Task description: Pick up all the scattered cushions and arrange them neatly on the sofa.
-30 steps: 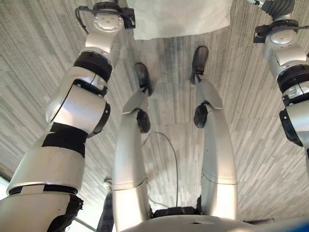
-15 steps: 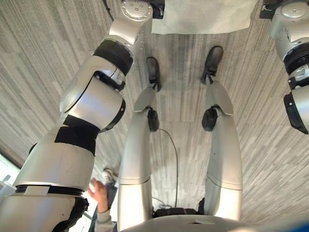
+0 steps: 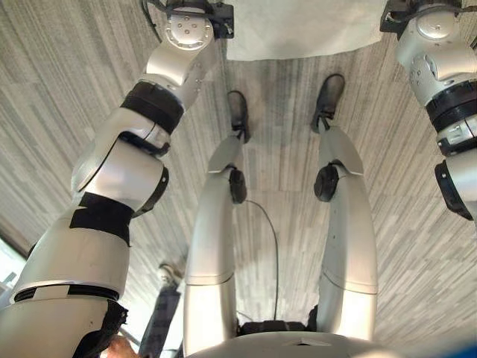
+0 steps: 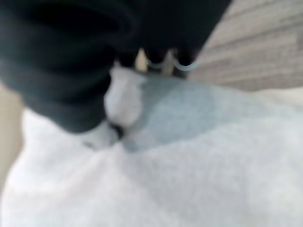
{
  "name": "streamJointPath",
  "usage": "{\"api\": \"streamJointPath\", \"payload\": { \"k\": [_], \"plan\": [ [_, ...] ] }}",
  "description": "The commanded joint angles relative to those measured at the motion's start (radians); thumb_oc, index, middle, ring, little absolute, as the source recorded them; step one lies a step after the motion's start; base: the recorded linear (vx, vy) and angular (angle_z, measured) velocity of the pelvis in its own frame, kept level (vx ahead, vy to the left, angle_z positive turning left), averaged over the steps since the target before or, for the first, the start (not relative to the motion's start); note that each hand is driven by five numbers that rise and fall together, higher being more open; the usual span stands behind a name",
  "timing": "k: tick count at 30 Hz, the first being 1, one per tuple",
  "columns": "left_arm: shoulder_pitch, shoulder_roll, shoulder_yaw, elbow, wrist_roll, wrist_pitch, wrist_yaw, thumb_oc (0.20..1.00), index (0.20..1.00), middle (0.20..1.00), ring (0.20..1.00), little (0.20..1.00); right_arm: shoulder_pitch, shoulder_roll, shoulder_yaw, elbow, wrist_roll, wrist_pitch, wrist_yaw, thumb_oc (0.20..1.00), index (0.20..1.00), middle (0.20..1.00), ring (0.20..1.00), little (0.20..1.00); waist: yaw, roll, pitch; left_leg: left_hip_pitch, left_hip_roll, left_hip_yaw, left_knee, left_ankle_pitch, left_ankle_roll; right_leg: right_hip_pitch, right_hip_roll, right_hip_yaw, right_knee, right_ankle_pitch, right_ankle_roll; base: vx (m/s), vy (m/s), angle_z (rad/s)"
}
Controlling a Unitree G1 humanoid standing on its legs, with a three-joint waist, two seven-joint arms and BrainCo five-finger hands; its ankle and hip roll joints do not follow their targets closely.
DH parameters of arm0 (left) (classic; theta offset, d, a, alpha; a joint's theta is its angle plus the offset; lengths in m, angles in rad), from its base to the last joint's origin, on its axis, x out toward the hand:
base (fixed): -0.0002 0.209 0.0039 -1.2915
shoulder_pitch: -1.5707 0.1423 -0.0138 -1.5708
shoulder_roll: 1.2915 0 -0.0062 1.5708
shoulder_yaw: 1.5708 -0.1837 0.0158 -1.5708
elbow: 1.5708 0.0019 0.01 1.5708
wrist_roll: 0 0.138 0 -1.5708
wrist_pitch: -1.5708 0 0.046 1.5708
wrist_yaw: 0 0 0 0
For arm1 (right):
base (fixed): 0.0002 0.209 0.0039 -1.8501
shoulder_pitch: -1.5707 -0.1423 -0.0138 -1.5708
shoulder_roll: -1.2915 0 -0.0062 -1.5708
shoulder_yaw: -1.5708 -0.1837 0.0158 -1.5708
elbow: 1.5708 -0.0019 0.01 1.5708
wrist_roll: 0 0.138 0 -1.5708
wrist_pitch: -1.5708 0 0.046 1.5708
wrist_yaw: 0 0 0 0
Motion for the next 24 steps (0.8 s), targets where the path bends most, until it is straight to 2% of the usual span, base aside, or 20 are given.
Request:
{"api": "streamJointPath", "payload": {
  "k": [1,2,5,7,13,16,19,20,21,22,24],
  "plan": [
    [0.140,-0.110,0.039,-0.125,0.009,-0.116,-0.047,0.200,0.200,0.200,0.200,0.200,0.090,0.152,0.034,-0.181,-0.072,-0.131,0.079,0.200,0.200,0.200,0.200,0.200,-0.045,0.024,-0.183,-0.024,0.017,-0.094,-0.061,0.027,-0.072,-0.021,0.025,0.040,0.116,-0.132,0.156,0.00,0.000,0.00],
    [0.215,-0.091,0.053,-0.211,0.053,-0.122,-0.047,0.200,0.200,0.200,0.200,0.200,0.166,0.124,0.008,-0.270,-0.124,-0.138,0.079,0.200,0.200,0.200,0.200,0.200,-0.050,0.024,-0.186,0.028,0.020,-0.097,-0.104,0.032,-0.076,0.029,0.026,0.030,0.084,-0.130,0.157,-0.05,0.007,-0.01],
    [0.338,-0.090,0.093,-0.320,0.087,-0.126,-0.061,0.200,0.200,0.200,0.200,0.200,0.295,0.090,-0.048,-0.389,-0.215,-0.139,0.082,0.200,0.200,0.200,0.200,0.200,-0.059,0.024,-0.183,0.125,0.028,-0.101,-0.175,0.046,-0.086,0.128,0.025,0.012,0.032,-0.127,0.160,-0.04,-0.006,0.01],
    [0.431,-0.102,0.131,-0.383,0.128,-0.121,-0.059,0.200,0.200,0.200,0.200,0.200,0.419,0.119,-0.130,-0.452,-0.217,-0.157,0.094,0.200,0.200,0.200,0.200,0.200,-0.063,0.023,-0.181,0.202,0.025,-0.105,-0.214,0.051,-0.094,0.212,0.026,0.002,-0.010,-0.124,0.157,-0.02,0.000,0.02],
    [0.608,-0.116,0.176,-0.471,0.187,-0.104,-0.092,0.200,0.200,0.200,0.200,0.200,0.613,0.149,-0.218,-0.540,-0.254,-0.157,0.119,0.200,0.200,0.200,0.200,0.200,-0.064,0.018,-0.180,0.351,0.027,-0.123,-0.279,0.059,-0.106,0.366,0.020,-0.022,-0.072,-0.122,0.152,0.00,0.000,0.00],
    [0.712,-0.130,0.201,-0.519,0.191,-0.108,-0.115,0.200,0.200,0.200,0.200,0.200,0.722,0.176,-0.263,-0.594,-0.262,-0.162,0.139,0.200,0.200,0.200,0.200,0.200,-0.058,0.013,-0.184,0.473,0.025,-0.131,-0.333,0.066,-0.109,0.483,0.013,-0.036,-0.123,-0.115,0.151,0.00,0.000,0.00],
    [0.792,-0.150,0.214,-0.549,0.181,-0.114,-0.137,0.200,0.200,0.200,0.200,0.200,0.801,0.193,-0.278,-0.625,-0.267,-0.166,0.163,0.200,0.200,0.200,0.200,0.200,-0.054,0.004,-0.190,0.581,0.019,-0.133,-0.371,0.069,-0.109,0.590,0.007,-0.049,-0.171,-0.110,0.151,-0.02,0.004,0.02],
    [0.820,-0.153,0.217,-0.568,0.184,-0.112,-0.147,0.200,0.200,0.200,0.200,0.200,0.837,0.200,-0.279,-0.640,-0.267,-0.163,0.174,0.200,0.200,0.200,0.200,0.200,-0.054,0.000,-0.189,0.609,0.014,-0.132,-0.388,0.100,-0.105,0.625,0.005,-0.060,-0.199,-0.079,0.143,0.01,-0.006,0.10],
    [0.822,-0.153,0.217,-0.568,0.184,-0.112,-0.146,0.200,0.200,0.200,0.200,0.200,0.840,0.200,-0.279,-0.641,-0.267,-0.162,0.174,0.200,0.200,0.200,0.200,0.200,-0.054,0.002,-0.189,0.630,0.016,-0.135,-0.389,0.072,-0.110,0.642,0.008,-0.057,-0.192,-0.109,0.150,-0.07,0.025,0.11],
    [0.845,-0.158,0.213,-0.582,0.187,-0.112,-0.157,0.200,0.200,0.200,0.200,0.200,0.869,0.203,-0.284,-0.647,-0.276,-0.160,0.184,0.200,0.200,0.200,0.200,0.200,-0.053,-0.003,-0.189,0.660,0.013,-0.134,-0.406,0.103,-0.105,0.679,0.004,-0.068,-0.220,-0.077,0.143,0.03,0.040,0.14],
    [0.904,-0.171,0.202,-0.610,0.188,-0.107,-0.184,0.200,0.200,0.200,0.200,0.200,0.942,0.225,-0.281,-0.653,-0.271,-0.150,0.211,0.200,0.200,0.200,0.200,0.200,-0.050,-0.012,-0.194,0.784,0.010,-0.134,-0.443,0.104,-0.106,0.816,0.000,-0.087,-0.275,-0.071,0.143,0.05,0.081,0.20]
  ]
}}
